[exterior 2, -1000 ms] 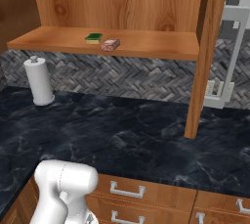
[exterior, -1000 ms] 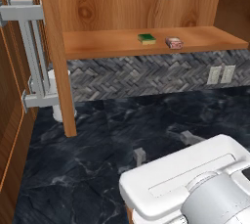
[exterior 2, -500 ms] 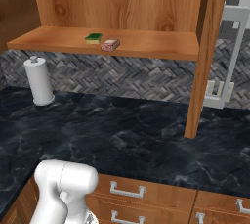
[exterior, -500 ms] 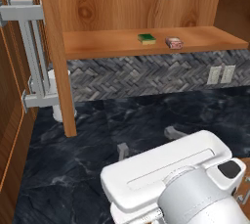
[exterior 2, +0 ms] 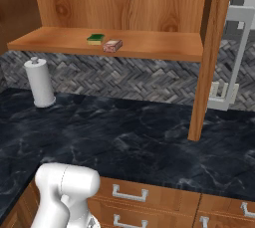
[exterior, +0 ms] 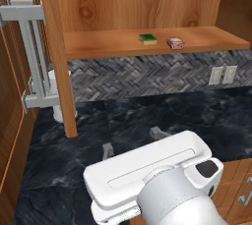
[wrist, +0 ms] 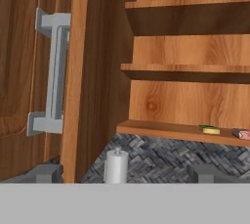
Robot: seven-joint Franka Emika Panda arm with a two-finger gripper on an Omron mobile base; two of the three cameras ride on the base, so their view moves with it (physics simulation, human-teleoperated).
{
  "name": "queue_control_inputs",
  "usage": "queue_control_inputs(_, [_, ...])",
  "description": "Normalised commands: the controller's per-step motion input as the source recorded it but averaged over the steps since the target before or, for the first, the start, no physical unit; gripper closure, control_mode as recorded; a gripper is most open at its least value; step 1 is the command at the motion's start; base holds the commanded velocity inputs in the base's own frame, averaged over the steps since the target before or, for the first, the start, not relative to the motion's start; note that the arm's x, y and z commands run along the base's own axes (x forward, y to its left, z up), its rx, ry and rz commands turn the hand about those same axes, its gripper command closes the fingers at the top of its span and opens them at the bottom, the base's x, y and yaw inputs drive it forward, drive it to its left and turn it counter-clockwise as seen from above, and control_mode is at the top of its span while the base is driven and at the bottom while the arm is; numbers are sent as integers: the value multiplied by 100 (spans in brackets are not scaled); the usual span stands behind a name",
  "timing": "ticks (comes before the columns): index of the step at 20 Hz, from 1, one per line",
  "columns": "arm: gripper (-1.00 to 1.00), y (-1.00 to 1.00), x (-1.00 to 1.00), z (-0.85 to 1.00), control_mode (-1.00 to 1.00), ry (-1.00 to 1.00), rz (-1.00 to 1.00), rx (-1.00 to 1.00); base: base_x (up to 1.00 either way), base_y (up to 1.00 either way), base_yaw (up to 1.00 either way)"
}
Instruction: Pick up the bar soap and sponge from the sink, and place them back in the cabinet, and close the cabinet doors.
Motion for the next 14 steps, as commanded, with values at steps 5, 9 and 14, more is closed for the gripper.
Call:
queue_control_inputs(5, [-100, 1, 20, -5, -100, -3, 0, 0, 0, 0, 0])
queue_control_inputs(9, [-100, 3, 16, -14, -100, -3, 0, 0, 0, 0, 0])
queue_control_inputs(14, [-100, 8, 10, -12, -100, -2, 1, 0, 0, 0, 0])
